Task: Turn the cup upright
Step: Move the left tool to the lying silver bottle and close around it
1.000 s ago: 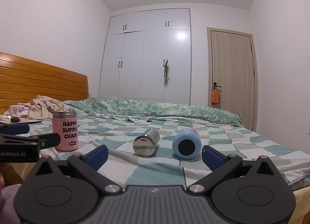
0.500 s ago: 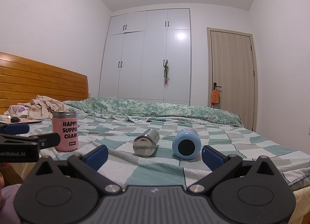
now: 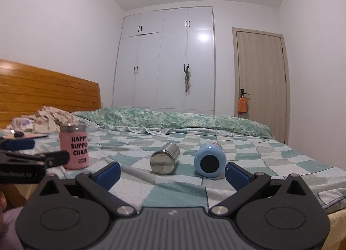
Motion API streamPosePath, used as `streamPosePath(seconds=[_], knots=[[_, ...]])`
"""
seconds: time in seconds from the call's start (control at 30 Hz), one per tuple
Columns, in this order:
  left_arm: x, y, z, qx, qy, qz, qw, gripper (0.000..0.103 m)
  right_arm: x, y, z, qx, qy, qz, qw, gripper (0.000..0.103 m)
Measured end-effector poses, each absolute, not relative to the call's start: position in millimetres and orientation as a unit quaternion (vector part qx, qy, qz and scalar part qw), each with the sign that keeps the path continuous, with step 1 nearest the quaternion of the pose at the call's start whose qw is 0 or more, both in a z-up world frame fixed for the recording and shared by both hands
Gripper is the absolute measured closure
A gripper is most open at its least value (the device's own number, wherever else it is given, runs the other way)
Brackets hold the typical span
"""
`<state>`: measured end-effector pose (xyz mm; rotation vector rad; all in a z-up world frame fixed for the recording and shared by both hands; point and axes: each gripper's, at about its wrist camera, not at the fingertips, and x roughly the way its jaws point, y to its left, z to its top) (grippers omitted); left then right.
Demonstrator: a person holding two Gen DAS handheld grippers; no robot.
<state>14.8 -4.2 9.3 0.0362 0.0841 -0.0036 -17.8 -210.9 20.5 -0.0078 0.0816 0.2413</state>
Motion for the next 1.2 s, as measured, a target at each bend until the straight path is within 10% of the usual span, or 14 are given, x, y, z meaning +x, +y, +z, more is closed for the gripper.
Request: streamPosePath(seconds=[1.2], knots=[[344.6, -90.2, 59.9, 0.053, 0.366, -0.031, 0.929, 0.000, 252.6, -307.7, 58.0, -0.023, 0.158, 0.184, 0.970, 0.000]])
